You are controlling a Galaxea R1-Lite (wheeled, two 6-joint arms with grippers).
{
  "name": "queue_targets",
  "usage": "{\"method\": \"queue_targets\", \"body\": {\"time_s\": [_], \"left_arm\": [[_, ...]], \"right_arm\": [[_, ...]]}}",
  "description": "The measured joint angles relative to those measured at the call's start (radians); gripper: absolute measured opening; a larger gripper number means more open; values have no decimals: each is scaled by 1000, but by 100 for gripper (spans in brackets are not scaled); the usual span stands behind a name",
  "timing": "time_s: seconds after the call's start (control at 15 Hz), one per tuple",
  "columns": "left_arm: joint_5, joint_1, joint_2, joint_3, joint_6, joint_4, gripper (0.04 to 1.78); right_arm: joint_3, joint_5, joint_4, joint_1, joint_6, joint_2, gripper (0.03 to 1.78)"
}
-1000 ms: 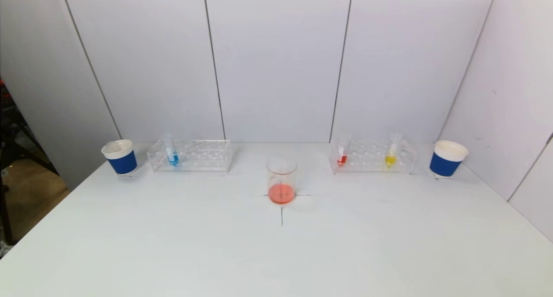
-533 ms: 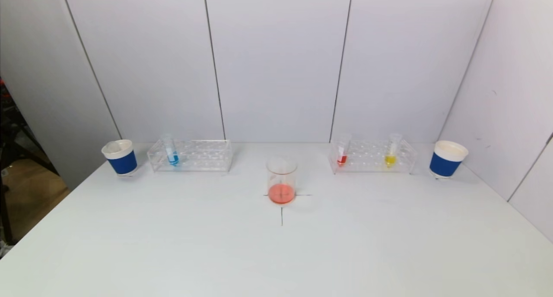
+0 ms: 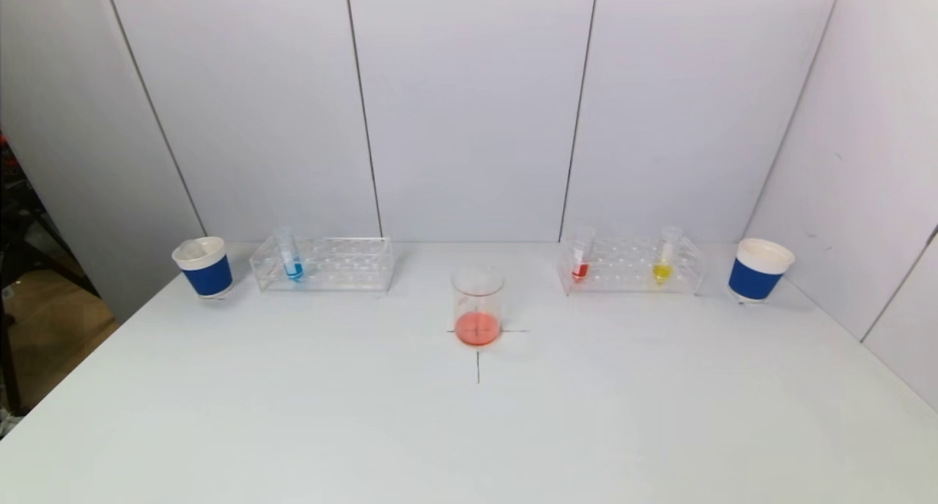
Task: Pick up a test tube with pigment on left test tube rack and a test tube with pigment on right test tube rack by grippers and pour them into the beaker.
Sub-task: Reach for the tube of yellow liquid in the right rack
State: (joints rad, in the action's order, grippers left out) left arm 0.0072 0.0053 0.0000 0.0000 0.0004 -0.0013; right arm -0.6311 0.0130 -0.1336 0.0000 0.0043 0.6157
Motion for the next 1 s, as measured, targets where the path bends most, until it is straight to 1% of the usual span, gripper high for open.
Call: {"method": "queue_targets", "body": {"time_s": [0.33,0.8,1.0], "left_arm": [[0,0,0,0,0,0,177],[0,0,0,0,0,0,177],[0,0,0,0,0,0,177]], "right_arm": [[-41,-1,-200,0,10,286,177],[-43,-9,-494,0,15,667,177],[-33,-13,-642,1,16,830,177]]}}
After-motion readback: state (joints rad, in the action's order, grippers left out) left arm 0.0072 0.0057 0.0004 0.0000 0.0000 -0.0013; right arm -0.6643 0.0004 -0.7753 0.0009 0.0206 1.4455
